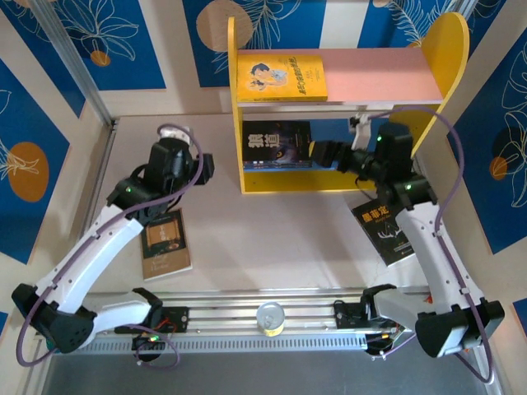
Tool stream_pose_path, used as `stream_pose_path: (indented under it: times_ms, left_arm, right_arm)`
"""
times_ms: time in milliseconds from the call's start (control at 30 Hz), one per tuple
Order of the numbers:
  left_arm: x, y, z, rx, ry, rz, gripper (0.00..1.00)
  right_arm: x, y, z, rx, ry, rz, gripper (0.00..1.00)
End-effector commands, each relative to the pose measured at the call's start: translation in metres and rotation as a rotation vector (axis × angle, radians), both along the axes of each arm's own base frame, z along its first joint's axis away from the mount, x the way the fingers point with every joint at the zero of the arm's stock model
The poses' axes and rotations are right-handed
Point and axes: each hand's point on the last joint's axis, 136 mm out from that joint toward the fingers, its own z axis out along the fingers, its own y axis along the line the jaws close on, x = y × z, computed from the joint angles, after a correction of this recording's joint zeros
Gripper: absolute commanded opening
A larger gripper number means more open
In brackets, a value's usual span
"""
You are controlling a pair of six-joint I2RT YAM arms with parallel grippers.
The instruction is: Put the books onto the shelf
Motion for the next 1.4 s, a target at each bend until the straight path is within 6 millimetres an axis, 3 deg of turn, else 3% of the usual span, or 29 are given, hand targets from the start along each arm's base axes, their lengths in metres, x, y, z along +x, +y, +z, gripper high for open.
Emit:
stream_pose_path:
  times_ms: [0, 100, 300, 500, 767, 1100, 1367]
  left_arm:
    - [-0.012, 0.030, -0.039, 0.038, 0.069, 0.143, 0.62]
    - [-0.024, 0.044, -0.082, 0.088, 0.151, 0.199, 0.62]
    - [-0.036, 0.055, -0.134, 0.153, 0.262, 0.242, 0.63]
    - [-0.038, 0.061, -0.175, 0.173, 0.350, 0.269, 0.64]
    - [-0.044, 0.071, -0.215, 0.160, 0.473, 0.296, 0.64]
    - [-0.048, 0.061, -0.251, 0.180, 0.611, 0.245, 0.65]
    - [-0.051, 0.053, -0.269, 0.163, 0.673, 0.217, 0.65]
  right_arm:
    - [0.007, -0.005, -0.026, -0.029, -0.007, -0.102, 0.77]
    - [0.003, 0.006, -0.066, -0.067, 0.030, -0.105, 0.77]
    - [-0.008, 0.020, -0.139, -0.097, 0.144, -0.097, 0.77]
    - [-0.022, 0.034, -0.178, -0.133, 0.234, -0.052, 0.76]
    - [-0.031, 0.039, -0.197, -0.142, 0.281, -0.031, 0.76]
    - [-0.023, 0.047, -0.196, -0.146, 0.282, -0.011, 0.76]
    - [-0.020, 0.052, -0.199, -0.150, 0.296, 0.002, 0.75]
